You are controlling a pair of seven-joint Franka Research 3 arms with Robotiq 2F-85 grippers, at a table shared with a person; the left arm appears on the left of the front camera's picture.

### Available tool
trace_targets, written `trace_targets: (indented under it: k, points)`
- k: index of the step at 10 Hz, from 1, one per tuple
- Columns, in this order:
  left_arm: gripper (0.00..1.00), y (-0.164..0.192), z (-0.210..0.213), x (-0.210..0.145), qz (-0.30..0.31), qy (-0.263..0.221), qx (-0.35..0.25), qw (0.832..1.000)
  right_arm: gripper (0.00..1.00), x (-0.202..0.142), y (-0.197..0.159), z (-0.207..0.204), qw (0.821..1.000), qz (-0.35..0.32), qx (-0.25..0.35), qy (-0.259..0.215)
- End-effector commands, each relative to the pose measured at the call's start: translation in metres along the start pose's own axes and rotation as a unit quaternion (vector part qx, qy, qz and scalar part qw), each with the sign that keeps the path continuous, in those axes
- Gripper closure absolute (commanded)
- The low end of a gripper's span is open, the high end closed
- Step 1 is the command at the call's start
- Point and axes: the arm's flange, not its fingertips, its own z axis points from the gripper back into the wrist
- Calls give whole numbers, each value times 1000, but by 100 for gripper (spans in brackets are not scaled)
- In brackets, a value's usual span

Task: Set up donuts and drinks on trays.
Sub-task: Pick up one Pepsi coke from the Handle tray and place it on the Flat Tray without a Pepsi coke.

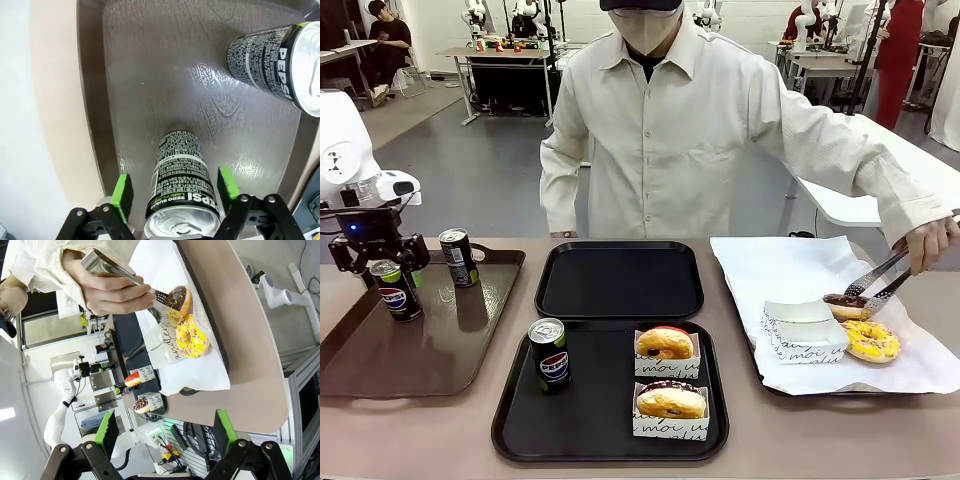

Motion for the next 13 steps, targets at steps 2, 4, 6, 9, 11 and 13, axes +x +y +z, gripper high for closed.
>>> trace_targets:
  k: [2,4,6,9,11,13]
  points:
    - [58,1,6,-11,12,2,14,1000,0,-2,0,1,1000,-3,-1,6]
    - [100,1,9,-12,14,14,10,1000,0,-2,0,1,1000,-3,-1,6]
    - [96,-2,21,-18,5,18,-3,1000,0,-2,0,1,1000,-3,-1,6]
    - [58,-24,87,-66,-63,3,-14,998,0,-2,0,1,1000,-3,-1,6]
    - [58,-32,123,-95,-93,-26,-20,995,0,-2,0,1,1000,-3,-1,6]
    - [58,-31,130,-107,-100,-35,-27,994,0,-2,0,1,1000,-3,-1,6]
